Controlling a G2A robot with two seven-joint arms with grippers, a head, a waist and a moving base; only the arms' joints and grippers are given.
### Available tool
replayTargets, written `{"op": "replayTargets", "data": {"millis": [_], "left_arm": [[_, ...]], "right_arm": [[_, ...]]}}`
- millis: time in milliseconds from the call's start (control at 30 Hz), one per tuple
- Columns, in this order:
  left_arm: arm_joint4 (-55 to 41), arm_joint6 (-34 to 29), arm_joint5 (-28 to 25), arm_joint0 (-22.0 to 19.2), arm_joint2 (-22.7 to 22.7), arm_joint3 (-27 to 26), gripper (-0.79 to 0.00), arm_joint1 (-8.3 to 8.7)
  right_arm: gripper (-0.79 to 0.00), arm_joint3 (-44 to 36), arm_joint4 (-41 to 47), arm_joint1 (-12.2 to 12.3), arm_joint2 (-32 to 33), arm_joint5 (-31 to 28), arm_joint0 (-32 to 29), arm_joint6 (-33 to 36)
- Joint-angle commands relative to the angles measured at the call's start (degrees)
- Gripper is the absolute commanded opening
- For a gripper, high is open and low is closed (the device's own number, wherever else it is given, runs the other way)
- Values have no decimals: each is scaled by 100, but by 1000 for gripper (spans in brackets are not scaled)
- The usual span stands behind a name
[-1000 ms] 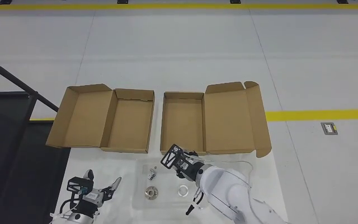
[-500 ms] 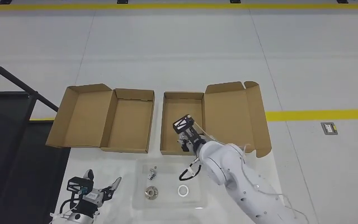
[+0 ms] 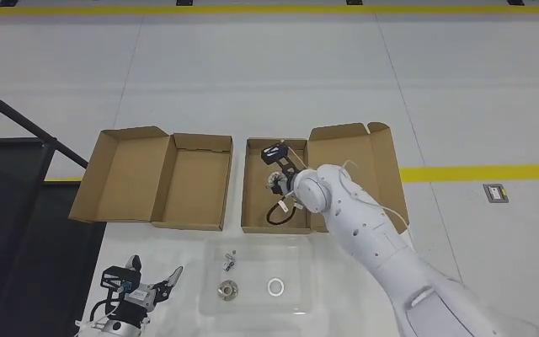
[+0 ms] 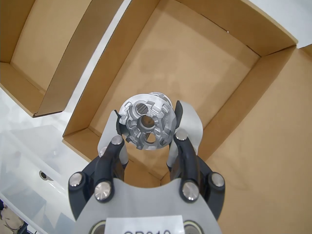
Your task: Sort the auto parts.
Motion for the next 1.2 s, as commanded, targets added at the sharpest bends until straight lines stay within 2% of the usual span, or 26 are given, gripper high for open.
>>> {"op": "replayTargets", "data": {"millis": [0, 167, 333, 567, 767, 833, 867, 900, 933, 1167], "left_arm": [[0, 0, 0, 0, 0, 0, 0, 0], [0, 0, 0, 0, 0, 0, 0, 0], [0, 0, 0, 0, 0, 0, 0, 0], [0, 0, 0, 0, 0, 0, 0, 0], [0, 0, 0, 0, 0, 0, 0, 0], [0, 0, 0, 0, 0, 0, 0, 0], [0, 0, 0, 0, 0, 0, 0, 0], [0, 0, 0, 0, 0, 0, 0, 0], [0, 0, 0, 0, 0, 0, 0, 0], [0, 0, 0, 0, 0, 0, 0, 0]], "right_arm": [[-785, 437, 79, -152, -109, -85, 115, -79], [-785, 1153, 195, -481, -295, -233, 311, -230], [-785, 1631, 207, -710, -376, -208, 428, -388], [-785, 2074, 217, -905, -399, -233, 470, -543], [-785, 2368, 270, -977, -354, -279, 470, -588], [-397, 2410, 274, -991, -342, -291, 462, -598], [-169, 2423, 270, -996, -338, -296, 460, -603], [-18, 2435, 264, -1001, -335, -301, 457, -609], [0, 2447, 258, -1005, -331, -305, 459, -614], [0, 2389, 104, -1034, -346, -280, 520, -690]]}}
